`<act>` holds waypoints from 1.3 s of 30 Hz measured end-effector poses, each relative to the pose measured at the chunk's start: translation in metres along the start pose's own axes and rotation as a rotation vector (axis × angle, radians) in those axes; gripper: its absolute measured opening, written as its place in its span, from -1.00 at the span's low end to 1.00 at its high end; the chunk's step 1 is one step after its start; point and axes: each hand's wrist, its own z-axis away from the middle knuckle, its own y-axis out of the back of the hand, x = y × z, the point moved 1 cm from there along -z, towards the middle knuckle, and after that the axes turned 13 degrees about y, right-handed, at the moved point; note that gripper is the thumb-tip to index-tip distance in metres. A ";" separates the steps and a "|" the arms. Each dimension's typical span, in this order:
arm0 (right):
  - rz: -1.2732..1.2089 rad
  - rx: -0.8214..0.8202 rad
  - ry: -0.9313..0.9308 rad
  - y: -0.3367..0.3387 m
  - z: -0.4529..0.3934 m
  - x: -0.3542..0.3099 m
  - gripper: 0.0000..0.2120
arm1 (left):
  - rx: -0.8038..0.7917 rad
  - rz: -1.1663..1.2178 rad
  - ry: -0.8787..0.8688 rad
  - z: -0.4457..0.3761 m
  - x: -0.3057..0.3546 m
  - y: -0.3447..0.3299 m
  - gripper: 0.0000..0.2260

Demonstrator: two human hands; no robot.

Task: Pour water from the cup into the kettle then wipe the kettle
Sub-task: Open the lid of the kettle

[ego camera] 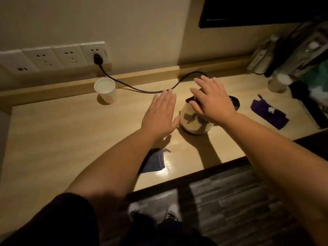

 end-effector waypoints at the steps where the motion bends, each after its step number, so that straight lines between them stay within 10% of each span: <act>1: 0.012 -0.001 -0.001 0.000 0.012 0.010 -0.54 | -0.006 -0.010 -0.032 -0.001 0.012 -0.003 -0.36; 25: -0.199 0.032 0.013 -0.021 0.048 0.051 -0.60 | -0.068 -0.122 0.024 -0.018 0.070 -0.025 -0.40; 39: -0.550 0.281 -0.274 -0.021 0.084 0.057 -0.46 | -0.026 -0.094 0.039 -0.020 0.073 -0.027 -0.38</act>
